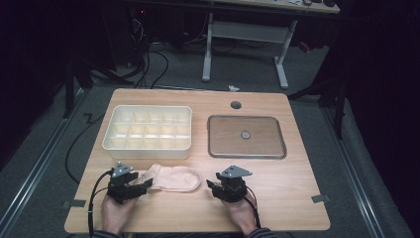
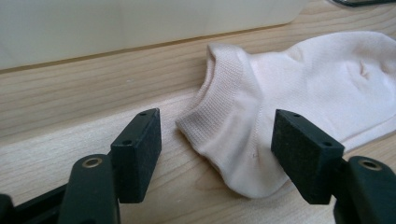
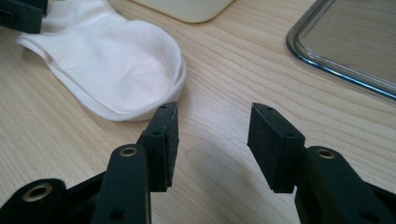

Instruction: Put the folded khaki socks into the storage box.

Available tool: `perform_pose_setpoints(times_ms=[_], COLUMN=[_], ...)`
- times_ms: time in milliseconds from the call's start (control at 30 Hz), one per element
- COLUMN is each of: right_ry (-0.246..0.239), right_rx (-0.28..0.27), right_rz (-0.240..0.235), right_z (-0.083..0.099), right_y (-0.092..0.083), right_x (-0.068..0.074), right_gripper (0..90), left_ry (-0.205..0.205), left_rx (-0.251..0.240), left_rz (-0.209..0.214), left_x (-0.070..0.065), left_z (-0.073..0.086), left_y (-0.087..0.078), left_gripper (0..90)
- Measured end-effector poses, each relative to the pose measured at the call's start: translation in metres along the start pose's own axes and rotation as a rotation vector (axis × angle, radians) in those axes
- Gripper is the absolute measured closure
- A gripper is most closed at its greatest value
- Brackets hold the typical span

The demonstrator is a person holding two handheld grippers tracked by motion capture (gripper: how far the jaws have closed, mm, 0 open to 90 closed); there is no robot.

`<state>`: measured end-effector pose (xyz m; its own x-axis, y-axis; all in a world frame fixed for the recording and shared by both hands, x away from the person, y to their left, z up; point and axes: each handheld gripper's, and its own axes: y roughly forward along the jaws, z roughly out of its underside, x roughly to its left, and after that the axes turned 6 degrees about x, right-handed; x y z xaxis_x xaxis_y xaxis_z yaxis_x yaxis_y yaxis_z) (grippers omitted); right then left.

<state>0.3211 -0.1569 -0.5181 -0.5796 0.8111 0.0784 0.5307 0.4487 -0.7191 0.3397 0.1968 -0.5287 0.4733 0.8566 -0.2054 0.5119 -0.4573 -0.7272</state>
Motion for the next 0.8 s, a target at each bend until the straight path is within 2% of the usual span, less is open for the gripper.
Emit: perform_pose_setpoints(times_ms=[133,333,533,700,800], right_ry=[-0.001,-0.006,0.009,0.007,0.000], right_rx=[-0.004,-0.007,0.011,0.044,0.050], right_rz=[-0.019,-0.032,-0.042,-0.053,-0.051], right_z=[-0.007,-0.017,-0.020,-0.020,-0.020], right_y=[0.001,0.013,0.026,0.033,0.034], right_x=[0.005,0.010,0.011,0.011,0.011], right_gripper=[53.0,53.2,57.5,65.7,69.4], left_ry=[0.003,0.010,0.023,0.074,0.087], left_rx=[-0.008,0.000,0.009,0.031,0.027], left_rz=[-0.013,-0.035,-0.061,-0.101,-0.103], left_x=[-0.003,-0.003,-0.004,-0.010,-0.011], left_z=[-0.001,-0.001,-0.002,-0.004,-0.004], left_y=[0.003,0.006,0.006,0.008,0.009], left_gripper=[33.5,34.1,40.8,45.9,48.6])
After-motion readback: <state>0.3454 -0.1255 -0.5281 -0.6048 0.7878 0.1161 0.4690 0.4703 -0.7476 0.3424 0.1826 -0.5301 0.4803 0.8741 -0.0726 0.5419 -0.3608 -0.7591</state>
